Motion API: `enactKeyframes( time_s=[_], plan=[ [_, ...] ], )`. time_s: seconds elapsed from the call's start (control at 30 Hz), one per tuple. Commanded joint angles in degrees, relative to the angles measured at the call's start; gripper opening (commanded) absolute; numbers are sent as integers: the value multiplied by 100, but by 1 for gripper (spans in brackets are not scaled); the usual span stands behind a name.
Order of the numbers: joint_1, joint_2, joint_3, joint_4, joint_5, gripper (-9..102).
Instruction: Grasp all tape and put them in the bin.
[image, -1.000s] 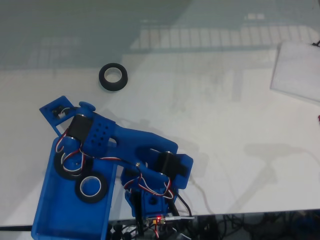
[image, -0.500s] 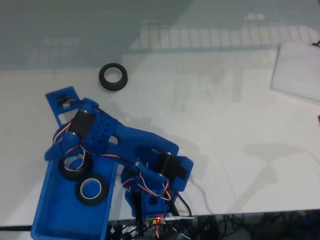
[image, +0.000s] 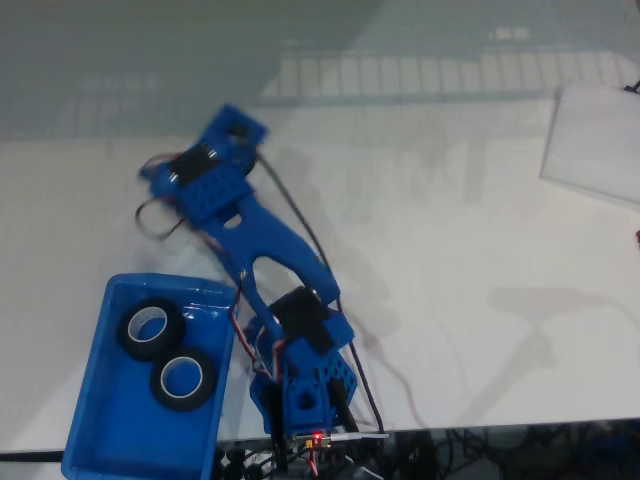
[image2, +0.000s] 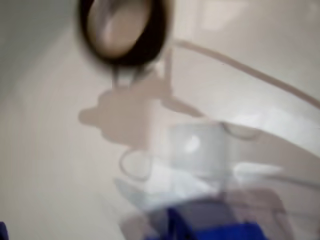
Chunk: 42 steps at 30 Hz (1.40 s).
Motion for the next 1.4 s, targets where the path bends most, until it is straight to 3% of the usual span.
enactKeyframes(
  time_s=[0.0, 0.37, 1.03, 1.37],
  plan=[
    [826, -369, -360, -264, 290, 40],
    [1784, -2057, -1424, -466, 264, 40],
    [1538, -4570, -3015, -308, -44, 35],
    [1477, -5071, -3498, -352, -149, 25]
  ],
)
